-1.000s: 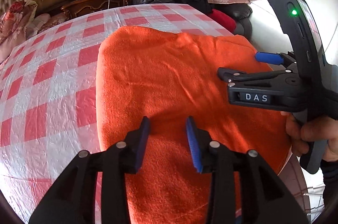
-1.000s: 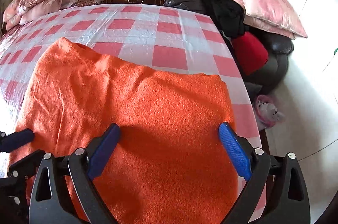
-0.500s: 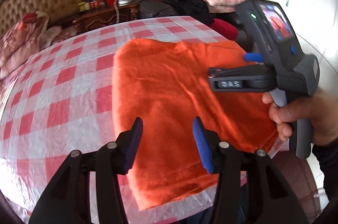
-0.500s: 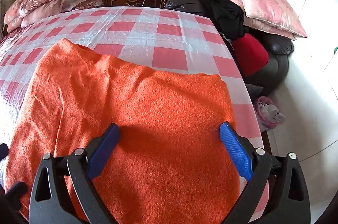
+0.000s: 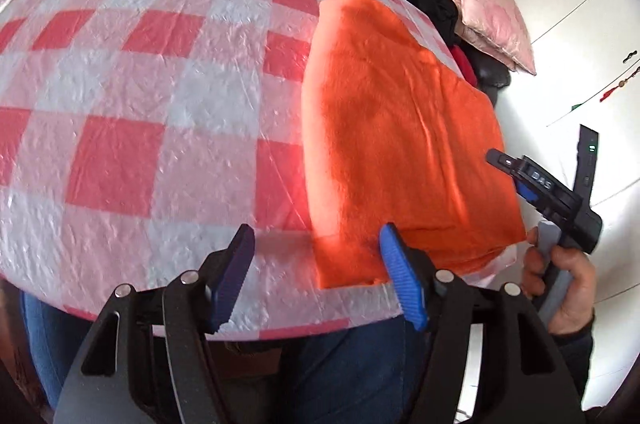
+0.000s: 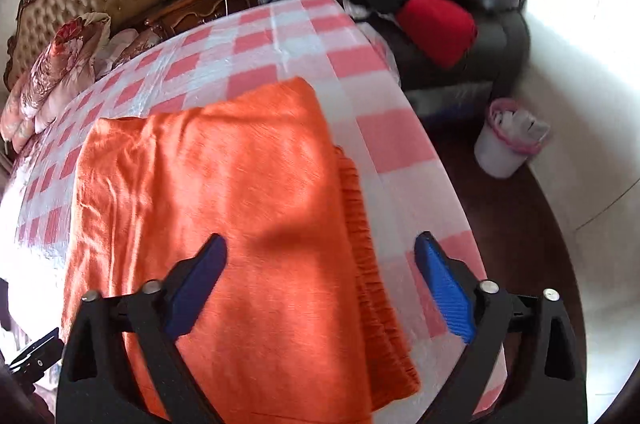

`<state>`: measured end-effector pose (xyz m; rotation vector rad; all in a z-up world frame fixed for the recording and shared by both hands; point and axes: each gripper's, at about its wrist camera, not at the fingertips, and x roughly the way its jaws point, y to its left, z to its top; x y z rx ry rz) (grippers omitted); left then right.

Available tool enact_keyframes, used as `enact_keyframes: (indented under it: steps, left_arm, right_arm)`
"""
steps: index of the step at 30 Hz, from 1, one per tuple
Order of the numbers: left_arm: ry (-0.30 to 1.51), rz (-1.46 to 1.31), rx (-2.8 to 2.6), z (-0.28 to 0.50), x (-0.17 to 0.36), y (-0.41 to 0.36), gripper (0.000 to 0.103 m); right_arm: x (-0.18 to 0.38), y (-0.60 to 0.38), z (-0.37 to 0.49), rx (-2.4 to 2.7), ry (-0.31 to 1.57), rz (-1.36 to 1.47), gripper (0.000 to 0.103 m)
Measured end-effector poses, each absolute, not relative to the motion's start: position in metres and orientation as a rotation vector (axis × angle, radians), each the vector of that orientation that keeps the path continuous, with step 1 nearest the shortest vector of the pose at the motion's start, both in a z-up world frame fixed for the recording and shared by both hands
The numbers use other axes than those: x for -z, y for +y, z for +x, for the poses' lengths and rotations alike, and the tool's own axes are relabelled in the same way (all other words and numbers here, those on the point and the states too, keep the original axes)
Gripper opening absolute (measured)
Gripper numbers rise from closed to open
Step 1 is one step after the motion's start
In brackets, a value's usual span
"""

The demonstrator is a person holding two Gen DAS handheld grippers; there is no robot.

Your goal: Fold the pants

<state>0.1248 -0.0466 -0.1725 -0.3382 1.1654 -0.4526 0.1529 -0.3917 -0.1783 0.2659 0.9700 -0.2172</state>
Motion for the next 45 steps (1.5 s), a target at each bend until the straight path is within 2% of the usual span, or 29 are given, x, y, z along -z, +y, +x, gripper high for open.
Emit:
enact_keyframes:
  steps: [4, 5, 6, 7, 8, 13, 20, 23, 25, 31, 36, 39, 45]
  left_arm:
    - [1.182, -0.371, 0.483, 0.124, 0.174, -0.047, 0.056]
    - [1.187, -0.385, 0.489, 0.126, 0.176, -0.046, 0.051]
    - [1.189, -0.392, 0.489, 0.128, 0.177, -0.046, 0.046]
    - [1.192, -0.384, 0.492, 0.129, 0.177, -0.047, 0.041]
    - [1.196, -0.379, 0.501, 0.130, 0.179, -0.049, 0.026]
    - [1.160, -0.299, 0.516, 0.137, 0.174, -0.062, 0.015]
    - [1.141, -0.279, 0.505, 0.155, 0.174, -0.068, 0.015]
    - [1.127, -0.257, 0.483, 0.152, 0.171, -0.065, 0.026]
    - [1.063, -0.175, 0.443, 0.148, 0.162, -0.069, 0.031]
    - [0.862, 0.107, 0.463, 0.138, 0.139, -0.114, 0.031]
    - [0.918, 0.206, 0.494, 0.143, 0.165, -0.141, 0.033]
    - [0.901, 0.215, 0.471, 0.143, 0.162, -0.140, 0.042]
    - [0.873, 0.184, 0.461, 0.131, 0.152, -0.137, 0.044]
  right_arm:
    - [0.176, -0.395, 0.175, 0.084, 0.962, 0.318, 0.086]
    - [0.178, -0.395, 0.182, 0.075, 0.975, 0.315, 0.085]
    - [0.182, -0.395, 0.190, 0.081, 0.990, 0.309, 0.082]
    - [0.185, -0.396, 0.193, 0.085, 1.005, 0.311, 0.070]
    - [0.187, -0.395, 0.195, 0.096, 1.003, 0.307, 0.068]
    - [0.187, -0.387, 0.202, 0.120, 0.966, 0.265, 0.064]
    - [0.186, -0.389, 0.221, 0.140, 0.957, 0.258, 0.064]
    - [0.185, -0.386, 0.219, 0.149, 0.960, 0.238, 0.065]
    - [0.182, -0.384, 0.215, 0.162, 0.954, 0.218, 0.068]
    - [0.185, -0.381, 0.206, 0.179, 0.964, 0.196, 0.073]
    - [0.183, -0.382, 0.199, 0.192, 0.962, 0.201, 0.074]
    - [0.167, -0.372, 0.188, 0.236, 0.918, 0.132, 0.075]
    - [0.146, -0.345, 0.155, 0.232, 0.871, 0.089, 0.079]
